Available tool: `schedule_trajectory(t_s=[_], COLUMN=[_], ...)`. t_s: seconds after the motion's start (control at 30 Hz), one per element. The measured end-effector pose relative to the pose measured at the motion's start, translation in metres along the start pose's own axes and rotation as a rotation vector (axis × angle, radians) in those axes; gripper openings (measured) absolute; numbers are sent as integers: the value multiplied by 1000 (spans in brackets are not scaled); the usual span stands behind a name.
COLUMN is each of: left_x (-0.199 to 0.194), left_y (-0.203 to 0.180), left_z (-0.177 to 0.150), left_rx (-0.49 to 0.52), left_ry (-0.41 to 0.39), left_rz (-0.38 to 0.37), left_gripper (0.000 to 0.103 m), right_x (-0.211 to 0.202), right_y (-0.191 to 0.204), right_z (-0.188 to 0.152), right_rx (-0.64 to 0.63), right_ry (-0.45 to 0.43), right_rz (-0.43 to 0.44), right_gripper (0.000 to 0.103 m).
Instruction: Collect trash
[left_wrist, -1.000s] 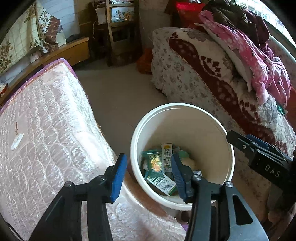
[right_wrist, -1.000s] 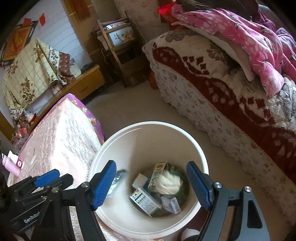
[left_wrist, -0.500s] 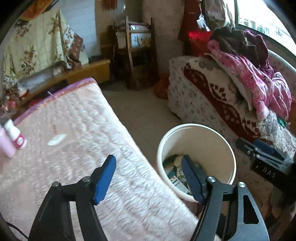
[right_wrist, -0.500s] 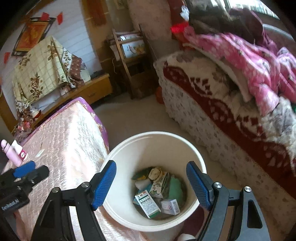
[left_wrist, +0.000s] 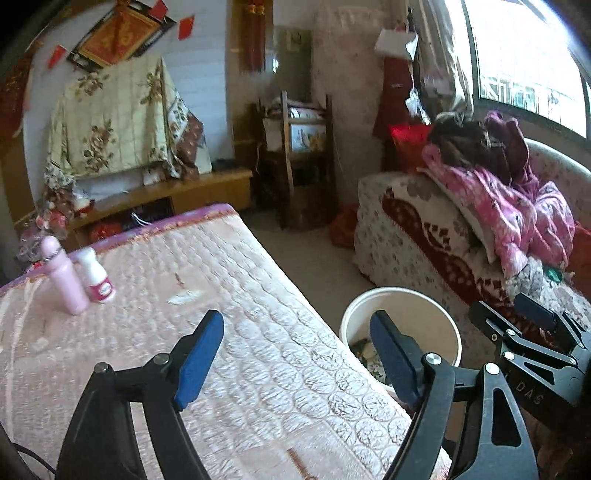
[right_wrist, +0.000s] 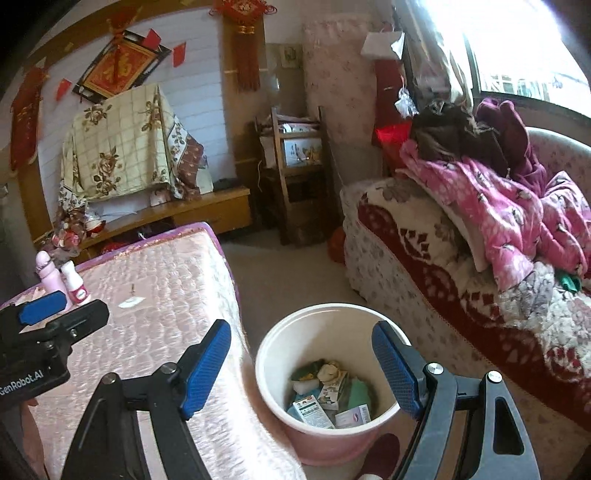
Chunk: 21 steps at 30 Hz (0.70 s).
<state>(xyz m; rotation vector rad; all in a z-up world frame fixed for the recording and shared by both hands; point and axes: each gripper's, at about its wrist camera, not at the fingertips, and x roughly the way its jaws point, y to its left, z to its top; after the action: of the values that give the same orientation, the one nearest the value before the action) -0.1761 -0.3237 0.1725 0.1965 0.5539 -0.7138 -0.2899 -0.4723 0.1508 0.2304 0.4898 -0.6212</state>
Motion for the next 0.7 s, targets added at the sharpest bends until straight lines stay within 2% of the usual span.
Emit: schedule_trajectory(t_s=[0.1,0.2,0.43,0.7], left_x=[-22,-41,-65,-77], left_y=[7,15,24,36], left_z=[2,1,-8,-11], left_rx=[-6,-24,-25,-50], left_ry=[-46,-83,-128,-147], left_rz=[11,20,38,37], left_gripper=[82,82,82,82], right_x=[-22,-39,-73,-88], right_y=[4,10,32,49], right_z=[3,7,12,15], right_rx=[16,12,-20,-16], right_ry=[-24,-30,-59,-85], right_rz=[2,-7,5,-5], right_gripper=[81,88,88,88])
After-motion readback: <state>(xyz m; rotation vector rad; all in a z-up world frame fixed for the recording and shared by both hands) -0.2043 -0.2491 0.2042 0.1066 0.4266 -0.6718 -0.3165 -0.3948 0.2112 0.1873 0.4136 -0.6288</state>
